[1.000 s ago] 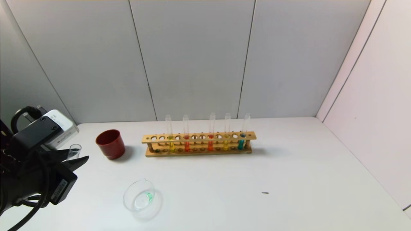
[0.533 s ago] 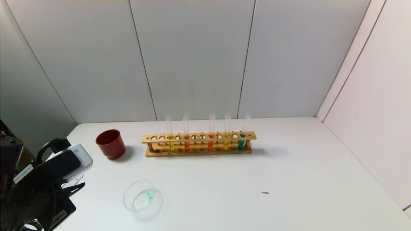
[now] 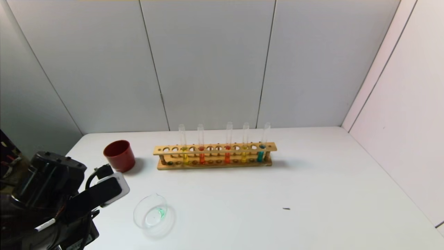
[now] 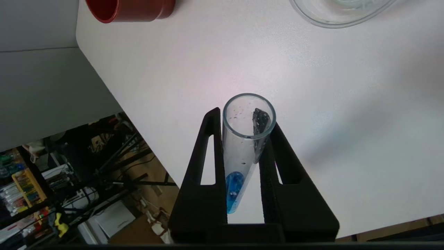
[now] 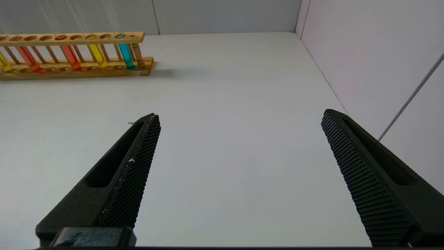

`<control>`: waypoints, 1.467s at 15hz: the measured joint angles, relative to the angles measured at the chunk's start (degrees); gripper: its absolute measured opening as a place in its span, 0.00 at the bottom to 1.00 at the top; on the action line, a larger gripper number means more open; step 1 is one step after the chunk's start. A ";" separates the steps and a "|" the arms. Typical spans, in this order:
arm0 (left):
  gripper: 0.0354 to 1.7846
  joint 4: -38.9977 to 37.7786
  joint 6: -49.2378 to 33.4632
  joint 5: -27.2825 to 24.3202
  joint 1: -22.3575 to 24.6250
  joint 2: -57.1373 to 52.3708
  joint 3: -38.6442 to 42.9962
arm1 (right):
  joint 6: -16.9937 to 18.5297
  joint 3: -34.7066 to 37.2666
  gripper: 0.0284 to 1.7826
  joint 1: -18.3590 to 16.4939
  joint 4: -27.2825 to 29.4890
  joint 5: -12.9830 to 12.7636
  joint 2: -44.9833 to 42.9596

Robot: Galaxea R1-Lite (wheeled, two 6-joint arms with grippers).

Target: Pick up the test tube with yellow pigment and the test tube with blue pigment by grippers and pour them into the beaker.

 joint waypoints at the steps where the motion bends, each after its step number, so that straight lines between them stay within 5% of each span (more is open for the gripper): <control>1: 0.16 0.02 0.13 0.33 -0.68 1.88 -0.59 | 0.00 0.00 0.95 0.00 0.00 0.00 0.00; 22: 0.16 3.54 -0.06 4.00 -3.77 26.67 -10.59 | 0.00 0.00 0.95 0.00 0.00 0.00 0.00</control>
